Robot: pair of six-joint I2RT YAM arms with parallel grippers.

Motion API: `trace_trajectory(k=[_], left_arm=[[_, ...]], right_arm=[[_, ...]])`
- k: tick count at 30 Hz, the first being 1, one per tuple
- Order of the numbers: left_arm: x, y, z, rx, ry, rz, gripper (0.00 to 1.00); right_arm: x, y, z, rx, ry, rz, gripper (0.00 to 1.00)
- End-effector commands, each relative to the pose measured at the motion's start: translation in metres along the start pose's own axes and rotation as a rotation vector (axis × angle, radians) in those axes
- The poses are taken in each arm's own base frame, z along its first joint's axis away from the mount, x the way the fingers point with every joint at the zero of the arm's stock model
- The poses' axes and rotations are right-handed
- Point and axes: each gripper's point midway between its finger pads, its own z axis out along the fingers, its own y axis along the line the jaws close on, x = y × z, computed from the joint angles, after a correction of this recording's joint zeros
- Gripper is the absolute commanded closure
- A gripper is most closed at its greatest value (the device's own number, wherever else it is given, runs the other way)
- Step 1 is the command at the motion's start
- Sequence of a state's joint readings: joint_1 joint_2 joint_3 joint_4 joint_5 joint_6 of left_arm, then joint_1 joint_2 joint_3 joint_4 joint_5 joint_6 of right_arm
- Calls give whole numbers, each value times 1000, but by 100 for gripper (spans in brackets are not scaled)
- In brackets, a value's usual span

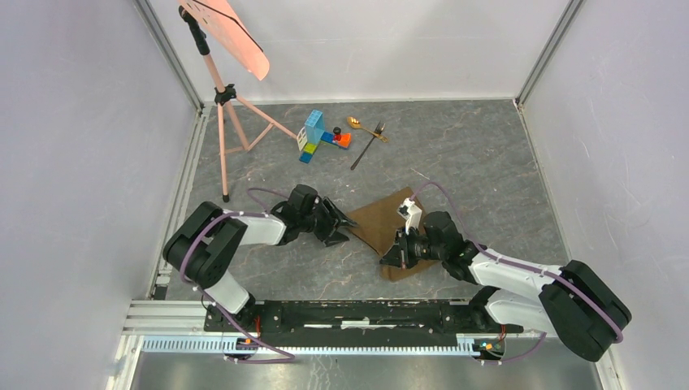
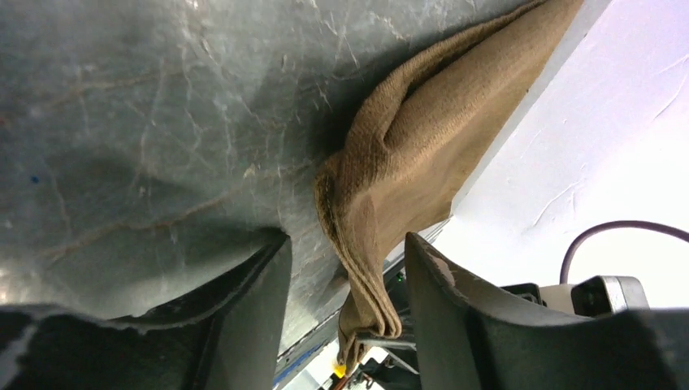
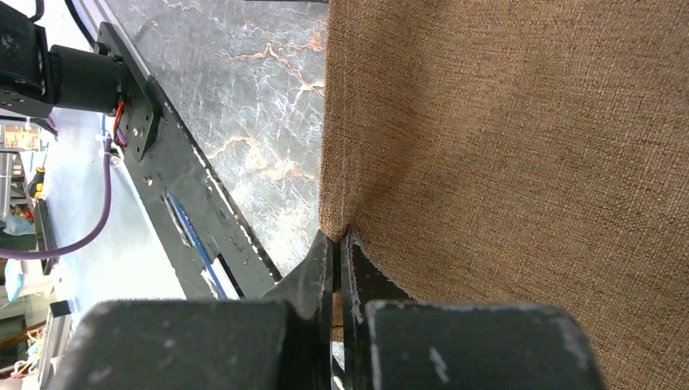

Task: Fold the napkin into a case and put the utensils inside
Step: Pick up the lower triangle-folded napkin from the center of the board.

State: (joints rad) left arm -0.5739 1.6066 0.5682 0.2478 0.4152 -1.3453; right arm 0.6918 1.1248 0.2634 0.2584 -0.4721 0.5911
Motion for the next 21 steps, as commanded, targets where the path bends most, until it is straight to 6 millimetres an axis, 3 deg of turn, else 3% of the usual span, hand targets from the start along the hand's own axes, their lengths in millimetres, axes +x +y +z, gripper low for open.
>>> trace_trajectory(k=[1, 6, 10, 16, 21], left_arm=[[-16, -13, 13, 36, -57, -25, 42], [-29, -3, 22, -12, -105, 7, 54], [-43, 11, 20, -86, -159, 78, 57], [-46, 11, 25, -52, -147, 100, 55], [-51, 8, 24, -39, -155, 108, 63]], right_arm=[[-13, 13, -2, -69, -47, -34, 100], [-12, 14, -2, -81, -40, -40, 100], [-11, 16, -2, -93, -36, -44, 100], [-10, 19, -3, -108, -35, -43, 100], [-10, 20, -2, -116, -32, -42, 100]])
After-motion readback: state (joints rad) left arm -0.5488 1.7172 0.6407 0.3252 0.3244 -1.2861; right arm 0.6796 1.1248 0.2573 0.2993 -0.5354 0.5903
